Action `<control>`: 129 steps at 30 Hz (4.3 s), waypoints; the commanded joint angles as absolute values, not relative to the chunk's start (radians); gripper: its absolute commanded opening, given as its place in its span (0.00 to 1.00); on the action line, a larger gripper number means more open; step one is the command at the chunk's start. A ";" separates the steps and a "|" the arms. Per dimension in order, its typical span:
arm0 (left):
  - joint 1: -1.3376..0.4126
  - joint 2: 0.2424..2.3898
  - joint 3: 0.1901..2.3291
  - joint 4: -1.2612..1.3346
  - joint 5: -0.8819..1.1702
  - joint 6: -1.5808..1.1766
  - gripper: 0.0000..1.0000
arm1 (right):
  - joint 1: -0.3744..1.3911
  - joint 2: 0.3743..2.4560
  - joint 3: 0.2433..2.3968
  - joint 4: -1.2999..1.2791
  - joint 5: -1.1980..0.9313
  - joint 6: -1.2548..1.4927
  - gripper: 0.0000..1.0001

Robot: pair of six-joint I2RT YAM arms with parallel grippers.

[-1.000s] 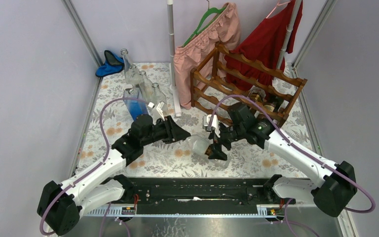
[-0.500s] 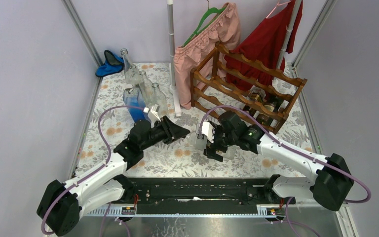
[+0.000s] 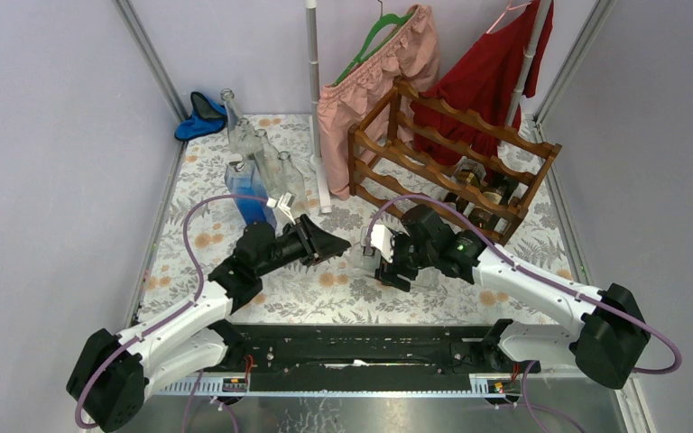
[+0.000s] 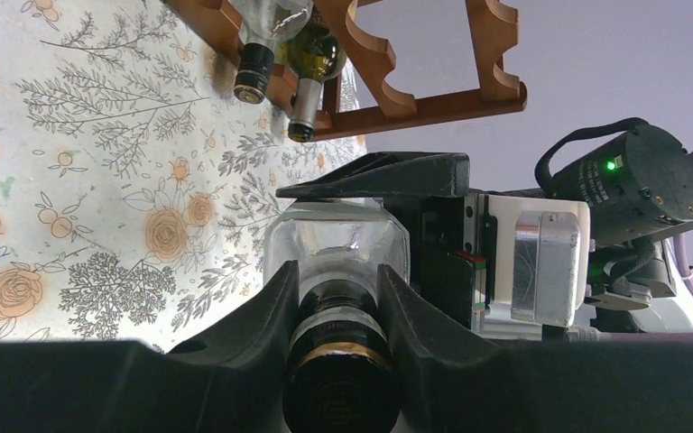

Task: Put the wine bottle on the wine rack
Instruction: Pick up the wine bottle from the center of the board.

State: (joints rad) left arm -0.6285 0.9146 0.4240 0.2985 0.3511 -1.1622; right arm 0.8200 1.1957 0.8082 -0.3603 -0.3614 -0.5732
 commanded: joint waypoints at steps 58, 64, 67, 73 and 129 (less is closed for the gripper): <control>-0.596 1.032 0.389 0.403 0.985 -1.011 0.78 | 0.842 1.208 0.969 -0.677 -0.498 -0.948 0.00; -0.619 1.031 0.380 0.431 0.957 -1.029 0.78 | 0.880 1.231 0.981 -0.676 -0.446 -0.948 0.00; -0.622 1.036 0.382 0.428 0.955 -1.029 0.77 | 0.898 1.240 0.985 -0.679 -0.416 -0.948 0.00; -0.649 1.065 0.379 0.434 0.943 -1.027 0.71 | 0.911 1.258 0.999 -0.675 -0.394 -0.930 0.00; -0.669 0.867 0.044 0.919 0.700 -1.313 0.00 | 0.740 1.205 1.362 -0.919 -0.604 -0.784 1.00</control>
